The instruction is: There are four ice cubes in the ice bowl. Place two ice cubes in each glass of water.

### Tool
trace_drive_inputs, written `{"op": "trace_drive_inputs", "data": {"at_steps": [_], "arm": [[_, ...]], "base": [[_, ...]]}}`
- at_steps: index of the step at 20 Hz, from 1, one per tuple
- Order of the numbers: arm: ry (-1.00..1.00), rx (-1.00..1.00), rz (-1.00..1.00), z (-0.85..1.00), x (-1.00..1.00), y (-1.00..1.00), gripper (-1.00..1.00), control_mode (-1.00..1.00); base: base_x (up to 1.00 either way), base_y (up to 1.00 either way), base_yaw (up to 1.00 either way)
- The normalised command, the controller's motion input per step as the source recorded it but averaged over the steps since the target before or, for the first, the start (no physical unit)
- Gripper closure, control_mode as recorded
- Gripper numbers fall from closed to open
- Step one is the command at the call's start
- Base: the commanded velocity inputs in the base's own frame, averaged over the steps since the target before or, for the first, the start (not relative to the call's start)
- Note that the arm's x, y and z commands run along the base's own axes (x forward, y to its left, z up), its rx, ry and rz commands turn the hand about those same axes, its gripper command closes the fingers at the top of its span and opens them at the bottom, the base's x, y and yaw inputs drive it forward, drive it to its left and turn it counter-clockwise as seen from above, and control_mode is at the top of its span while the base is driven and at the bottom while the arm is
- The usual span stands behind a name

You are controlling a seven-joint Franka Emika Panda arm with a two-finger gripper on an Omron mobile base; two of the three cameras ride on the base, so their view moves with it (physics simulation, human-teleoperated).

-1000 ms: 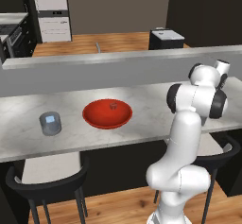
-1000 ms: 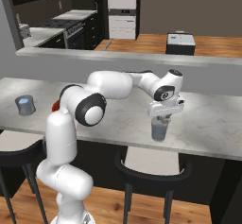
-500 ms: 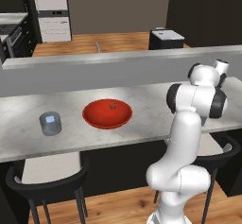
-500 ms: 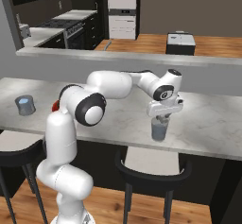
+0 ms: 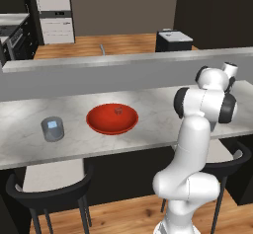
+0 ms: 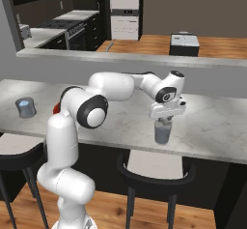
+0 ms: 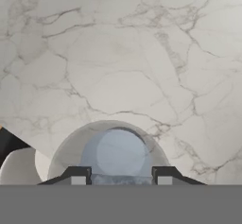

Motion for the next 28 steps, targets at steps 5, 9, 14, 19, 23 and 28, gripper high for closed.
{"op": "trace_drive_inputs", "data": {"at_steps": [5, 9, 14, 19, 23, 28], "arm": [[0.0, 0.0, 0.0, -0.08, 0.0, 0.07, -1.0, -1.0], [0.0, 0.0, 0.0, -0.03, 0.0, 0.0, -1.0, -1.0], [0.0, 0.0, 0.0, 0.0, 0.0, 0.0, -1.0, -1.0], [0.0, 0.0, 0.0, 0.0, 0.0, 0.0, -1.0, -1.0], [0.0, 0.0, 0.0, 0.39, -0.05, 0.08, -1.0, -1.0], [0.0, 0.0, 0.0, 0.54, -0.76, 0.22, -1.0, -1.0]], "base": [[0.0, 0.0, 0.0], [0.0, 0.0, 0.0], [0.0, 0.0, 0.0], [0.0, 0.0, 0.0], [0.0, 0.0, 0.0], [0.0, 0.0, 0.0]]}}
